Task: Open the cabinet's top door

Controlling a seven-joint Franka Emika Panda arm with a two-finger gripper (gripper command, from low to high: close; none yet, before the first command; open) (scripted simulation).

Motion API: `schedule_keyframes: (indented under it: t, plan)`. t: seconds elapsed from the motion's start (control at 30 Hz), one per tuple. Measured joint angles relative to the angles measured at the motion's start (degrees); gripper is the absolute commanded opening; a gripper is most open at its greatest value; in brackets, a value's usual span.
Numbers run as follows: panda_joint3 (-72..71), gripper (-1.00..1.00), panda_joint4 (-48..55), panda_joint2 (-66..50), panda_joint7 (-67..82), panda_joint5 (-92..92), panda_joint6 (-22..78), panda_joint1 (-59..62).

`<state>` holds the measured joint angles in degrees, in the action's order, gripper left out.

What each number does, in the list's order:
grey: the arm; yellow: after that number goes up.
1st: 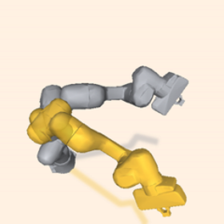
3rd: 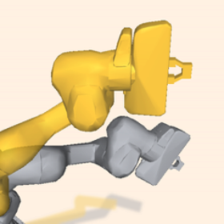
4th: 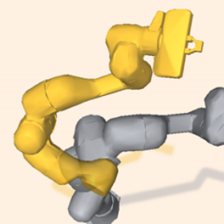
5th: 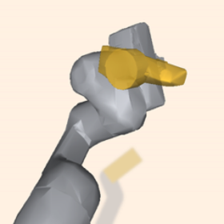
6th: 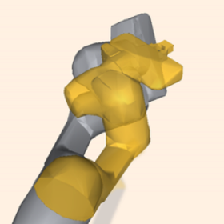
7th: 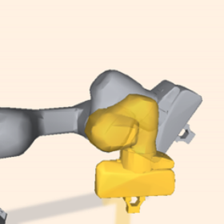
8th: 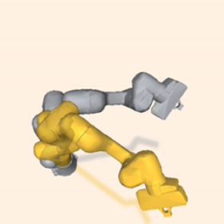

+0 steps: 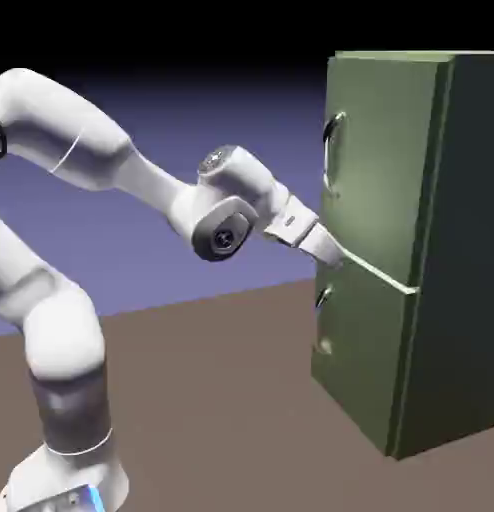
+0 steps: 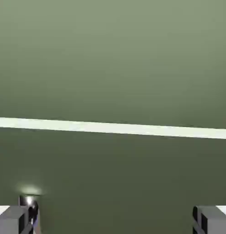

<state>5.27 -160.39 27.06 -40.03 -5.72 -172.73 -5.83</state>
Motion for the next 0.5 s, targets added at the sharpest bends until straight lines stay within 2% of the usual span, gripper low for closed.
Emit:
schedule_keyframes:
  t: [0.5]
  plan:
    - [31.0,0.0,7.2,-23.4,10.3,-30.4,8.0,-22.4]
